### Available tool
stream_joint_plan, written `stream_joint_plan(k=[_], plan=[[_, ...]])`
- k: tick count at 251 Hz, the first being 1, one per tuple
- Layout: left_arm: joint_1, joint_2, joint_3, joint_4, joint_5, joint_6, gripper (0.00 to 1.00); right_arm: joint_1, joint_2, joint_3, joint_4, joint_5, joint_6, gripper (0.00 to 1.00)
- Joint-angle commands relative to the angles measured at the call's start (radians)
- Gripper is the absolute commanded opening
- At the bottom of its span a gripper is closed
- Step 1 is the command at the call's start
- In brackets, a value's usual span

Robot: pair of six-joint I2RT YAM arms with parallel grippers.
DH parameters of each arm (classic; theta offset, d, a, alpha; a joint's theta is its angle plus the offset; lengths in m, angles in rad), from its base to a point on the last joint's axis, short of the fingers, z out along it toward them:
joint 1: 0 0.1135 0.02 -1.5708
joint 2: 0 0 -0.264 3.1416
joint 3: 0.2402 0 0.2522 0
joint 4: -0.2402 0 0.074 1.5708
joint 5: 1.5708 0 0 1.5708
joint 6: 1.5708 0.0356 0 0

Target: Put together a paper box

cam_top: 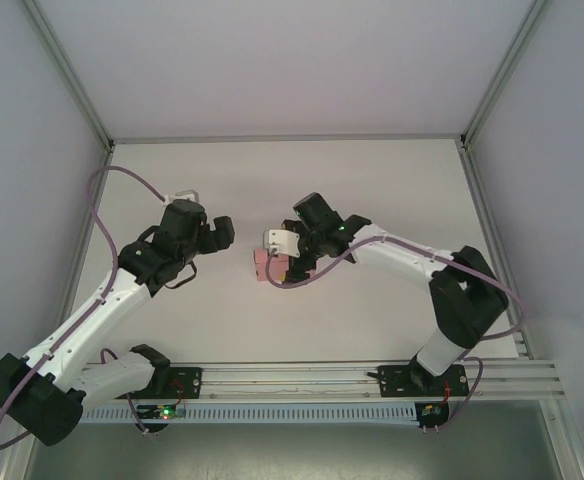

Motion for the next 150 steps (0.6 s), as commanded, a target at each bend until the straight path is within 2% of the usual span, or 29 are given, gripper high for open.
stream_joint_plan(k=[1, 44, 83, 98, 112, 150], plan=[[0.013, -0.017, -0.022, -0.043, -0.04, 0.017, 1.0, 0.022, 0.059, 0.06, -0.058, 0.1, -0.069, 0.98], [0.011, -0.028, -0.038, -0.048, -0.047, 0.021, 1.0, 0.05, 0.131, 0.106, -0.096, 0.153, -0.073, 0.86], [0.012, -0.039, -0.047, -0.052, -0.049, 0.019, 1.0, 0.063, 0.137, 0.117, -0.095, 0.179, -0.075, 0.72], [0.012, -0.044, -0.051, -0.048, -0.048, 0.02, 1.0, 0.063, 0.132, 0.12, -0.095, 0.179, -0.081, 0.56], [0.012, -0.048, -0.052, -0.049, -0.048, 0.019, 1.0, 0.063, 0.131, 0.125, -0.098, 0.191, -0.08, 0.46], [0.012, -0.068, -0.056, -0.056, -0.044, 0.019, 1.0, 0.072, 0.112, 0.139, -0.113, 0.226, -0.088, 0.41]])
